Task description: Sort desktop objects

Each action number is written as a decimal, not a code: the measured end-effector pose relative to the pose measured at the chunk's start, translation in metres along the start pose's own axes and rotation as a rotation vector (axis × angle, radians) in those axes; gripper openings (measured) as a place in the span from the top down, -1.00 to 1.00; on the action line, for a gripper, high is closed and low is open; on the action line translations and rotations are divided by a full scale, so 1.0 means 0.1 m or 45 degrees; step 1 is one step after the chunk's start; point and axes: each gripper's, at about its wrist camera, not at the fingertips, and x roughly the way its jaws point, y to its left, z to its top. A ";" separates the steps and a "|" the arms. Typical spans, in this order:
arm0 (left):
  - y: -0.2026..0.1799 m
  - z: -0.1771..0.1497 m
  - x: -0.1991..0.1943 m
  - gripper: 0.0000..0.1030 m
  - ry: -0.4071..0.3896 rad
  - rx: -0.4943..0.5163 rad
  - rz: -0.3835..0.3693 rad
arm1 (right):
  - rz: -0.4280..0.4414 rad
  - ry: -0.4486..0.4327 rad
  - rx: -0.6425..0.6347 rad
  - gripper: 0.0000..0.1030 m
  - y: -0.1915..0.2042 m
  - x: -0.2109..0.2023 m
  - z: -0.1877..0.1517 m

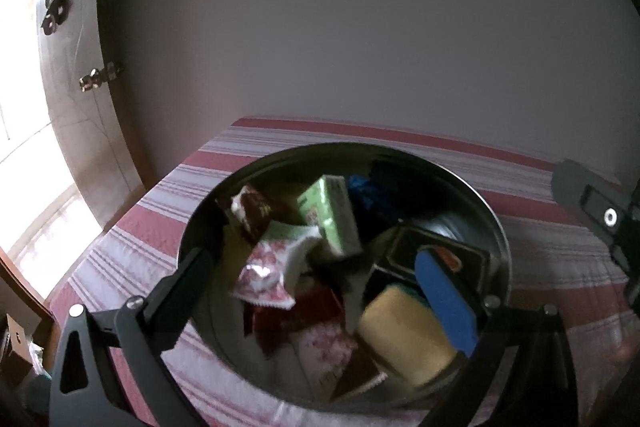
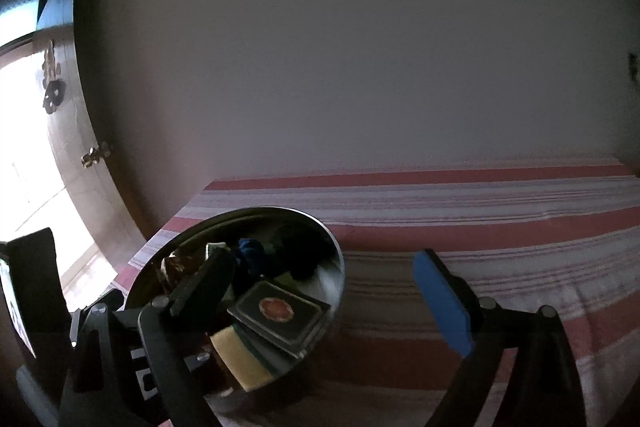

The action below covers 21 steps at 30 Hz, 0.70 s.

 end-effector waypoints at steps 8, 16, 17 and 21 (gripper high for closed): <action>-0.05 -0.22 -0.20 -1.00 -0.023 0.005 0.042 | -0.071 -0.107 -0.004 -0.82 -0.09 -0.34 -0.26; -0.06 -0.34 -0.35 -1.00 -0.038 0.004 0.082 | -0.120 -0.187 -0.020 -0.82 -0.06 -0.51 -0.40; -0.04 -0.33 -0.36 -1.00 -0.034 -0.005 0.074 | -0.127 -0.193 -0.022 -0.82 -0.05 -0.52 -0.40; 0.00 -0.31 -0.45 -1.00 -0.064 -0.021 0.082 | -0.138 -0.223 -0.014 -0.82 -0.07 -0.60 -0.40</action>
